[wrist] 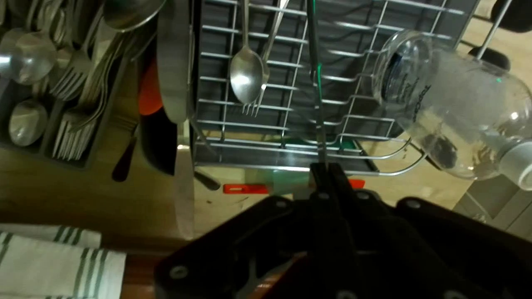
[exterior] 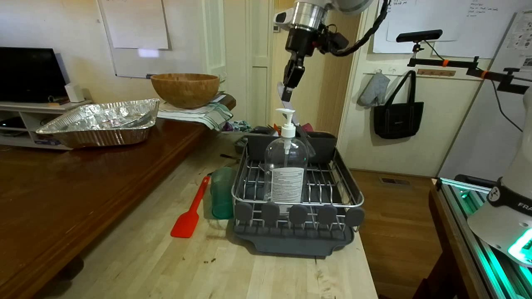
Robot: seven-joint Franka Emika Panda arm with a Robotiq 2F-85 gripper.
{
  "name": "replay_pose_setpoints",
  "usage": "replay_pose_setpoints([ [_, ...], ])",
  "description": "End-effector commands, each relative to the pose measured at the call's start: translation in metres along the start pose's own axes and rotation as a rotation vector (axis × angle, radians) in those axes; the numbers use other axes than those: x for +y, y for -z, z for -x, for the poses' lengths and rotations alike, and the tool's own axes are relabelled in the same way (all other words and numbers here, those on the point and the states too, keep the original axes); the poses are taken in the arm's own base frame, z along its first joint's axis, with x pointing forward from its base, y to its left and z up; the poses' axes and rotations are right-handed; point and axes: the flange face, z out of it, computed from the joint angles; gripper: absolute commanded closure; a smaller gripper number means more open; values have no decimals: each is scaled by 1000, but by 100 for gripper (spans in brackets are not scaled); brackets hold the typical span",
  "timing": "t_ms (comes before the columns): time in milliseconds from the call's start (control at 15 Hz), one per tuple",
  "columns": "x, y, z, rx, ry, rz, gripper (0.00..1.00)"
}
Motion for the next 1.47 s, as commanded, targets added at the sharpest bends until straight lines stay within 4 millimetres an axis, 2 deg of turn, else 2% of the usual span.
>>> replay_pose_setpoints([
  [0,22,-41,-19,-171,3,-108,99],
  [267,33,-75,-35,-373,-35,-114,99],
  [733,34,-103,-77,-551,-142,83,99],
  [933,30,-116,-88,-620,-148,80,99],
  [1400,34,-164,-102,-773,-158,102,99],
])
